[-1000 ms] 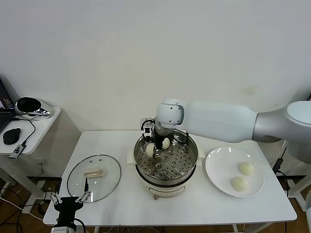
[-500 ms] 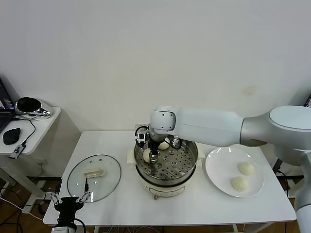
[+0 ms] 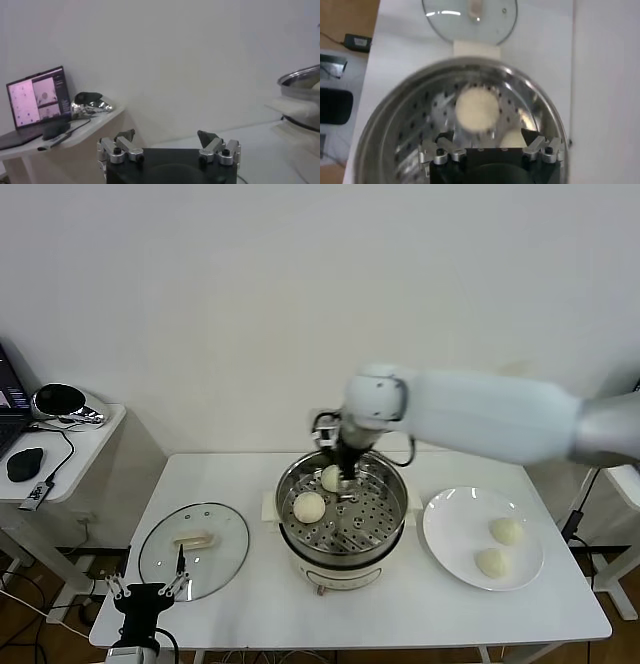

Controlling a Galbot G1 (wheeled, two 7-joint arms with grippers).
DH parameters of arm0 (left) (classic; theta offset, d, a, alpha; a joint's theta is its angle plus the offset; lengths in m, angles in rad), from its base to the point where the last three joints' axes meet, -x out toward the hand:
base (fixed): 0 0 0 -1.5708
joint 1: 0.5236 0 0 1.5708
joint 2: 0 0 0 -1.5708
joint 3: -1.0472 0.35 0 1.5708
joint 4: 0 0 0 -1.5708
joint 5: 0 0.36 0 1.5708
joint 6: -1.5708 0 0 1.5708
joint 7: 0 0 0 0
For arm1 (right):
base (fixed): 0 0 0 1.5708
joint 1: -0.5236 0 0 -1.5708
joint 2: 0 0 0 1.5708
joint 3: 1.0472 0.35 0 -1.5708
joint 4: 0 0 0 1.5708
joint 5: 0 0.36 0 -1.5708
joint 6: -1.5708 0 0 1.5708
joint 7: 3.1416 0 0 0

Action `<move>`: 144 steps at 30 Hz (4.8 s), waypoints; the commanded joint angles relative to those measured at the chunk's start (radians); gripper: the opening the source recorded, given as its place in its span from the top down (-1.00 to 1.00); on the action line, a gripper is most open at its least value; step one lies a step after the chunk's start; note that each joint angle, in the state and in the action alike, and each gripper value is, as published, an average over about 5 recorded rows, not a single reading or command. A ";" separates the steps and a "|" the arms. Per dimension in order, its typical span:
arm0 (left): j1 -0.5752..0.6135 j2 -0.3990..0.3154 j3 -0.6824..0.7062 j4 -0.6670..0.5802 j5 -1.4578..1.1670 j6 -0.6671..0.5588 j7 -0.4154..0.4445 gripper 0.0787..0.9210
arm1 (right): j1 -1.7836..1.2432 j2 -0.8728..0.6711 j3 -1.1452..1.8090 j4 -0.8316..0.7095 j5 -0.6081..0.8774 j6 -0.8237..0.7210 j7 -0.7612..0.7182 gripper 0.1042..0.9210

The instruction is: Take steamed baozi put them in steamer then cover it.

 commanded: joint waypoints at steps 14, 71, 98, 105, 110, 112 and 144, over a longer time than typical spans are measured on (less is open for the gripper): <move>0.014 -0.001 0.010 0.003 0.012 -0.001 -0.001 -0.77 | -0.377 -0.666 0.283 0.061 -0.576 0.457 -0.287 -0.76; 0.045 -0.016 -0.034 0.006 0.021 -0.010 0.001 -0.77 | -0.903 -0.427 0.672 -0.216 -0.709 0.470 -0.146 -0.16; 0.032 -0.006 -0.034 -0.004 0.016 -0.012 -0.003 -0.77 | 0.029 -0.125 0.244 -0.140 -0.313 0.507 -0.179 -0.06; 0.040 -0.017 -0.051 -0.003 0.018 -0.016 -0.008 -0.77 | -0.029 0.026 0.172 -0.113 -0.273 0.660 -0.151 -0.09; 0.045 -0.026 -0.065 -0.005 0.018 -0.019 -0.009 -0.77 | -0.058 0.093 0.107 -0.125 -0.316 0.811 -0.149 -0.10; 0.046 -0.029 -0.067 -0.005 0.018 -0.019 -0.009 -0.77 | -0.063 0.106 0.082 -0.123 -0.339 0.860 -0.154 -0.10; 0.058 -0.050 -0.086 0.006 0.017 -0.038 -0.021 -0.77 | -0.190 0.140 0.004 -0.058 -0.622 1.114 -0.159 -0.13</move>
